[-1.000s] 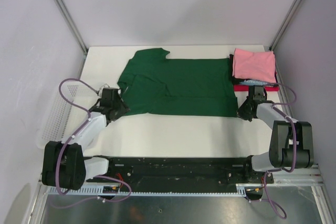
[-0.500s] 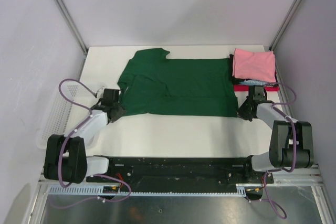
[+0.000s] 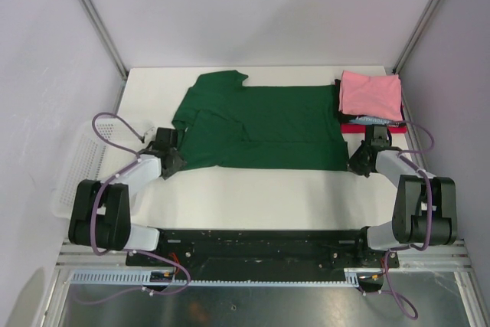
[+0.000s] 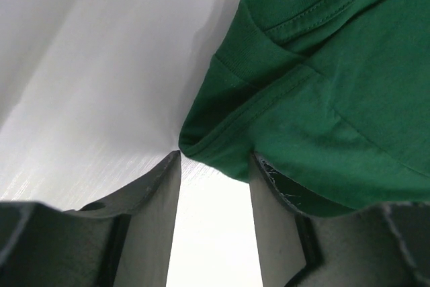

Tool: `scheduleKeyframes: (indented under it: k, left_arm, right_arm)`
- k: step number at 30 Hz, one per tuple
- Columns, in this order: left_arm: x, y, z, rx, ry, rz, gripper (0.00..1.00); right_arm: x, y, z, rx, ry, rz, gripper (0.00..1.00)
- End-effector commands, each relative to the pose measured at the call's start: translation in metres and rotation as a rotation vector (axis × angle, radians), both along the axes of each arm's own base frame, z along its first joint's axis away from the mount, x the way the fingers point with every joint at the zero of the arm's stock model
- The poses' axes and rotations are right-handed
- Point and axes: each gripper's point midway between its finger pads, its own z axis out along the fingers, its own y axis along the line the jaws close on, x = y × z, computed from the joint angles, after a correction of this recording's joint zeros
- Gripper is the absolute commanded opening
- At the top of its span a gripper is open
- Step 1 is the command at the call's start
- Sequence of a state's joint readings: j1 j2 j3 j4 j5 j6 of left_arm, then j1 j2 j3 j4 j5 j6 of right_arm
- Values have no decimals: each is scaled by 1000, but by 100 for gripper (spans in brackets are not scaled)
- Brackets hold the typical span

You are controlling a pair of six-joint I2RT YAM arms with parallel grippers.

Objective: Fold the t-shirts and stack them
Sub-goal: Fold the flattened tshirt in 1/3 of the way

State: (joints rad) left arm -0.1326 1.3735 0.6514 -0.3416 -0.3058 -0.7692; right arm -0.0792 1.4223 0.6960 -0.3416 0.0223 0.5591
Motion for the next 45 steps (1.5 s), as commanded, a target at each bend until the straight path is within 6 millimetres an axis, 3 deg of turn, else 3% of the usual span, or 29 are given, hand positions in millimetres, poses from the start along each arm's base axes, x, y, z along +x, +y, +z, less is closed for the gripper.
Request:
scheduleKeyframes:
  k: [1,9,15,19,26,36,40,45]
  left_arm:
    - [7,15,-1,50,1,68,50]
    - [11,16,-11,70,41,65,43]
    - [19,20,5,91,24,70,13]
    - [19,22,19,106,22,67,2]
    - [-6,26,32,112,9,75,0]
    - [-76,40,34,136,15,131,3]
    - [-86,32,46,95,-20,153,3]
    - [-101,24,46,22,0,216,3]
  right_arm:
    - [8,-9,6,-33,-17,-4,0]
    - [6,-10,7,-29,-12,-4,0]
    - [4,-12,10,-27,-5,-13,0]
    - [-1,-12,13,-11,19,-27,0]
    - [-32,-15,19,-20,99,-74,0]
    - [-98,-4,37,48,202,-257,0]
    - [-125,2,41,75,280,-307,0]
    - [-141,12,47,121,312,-317,0]
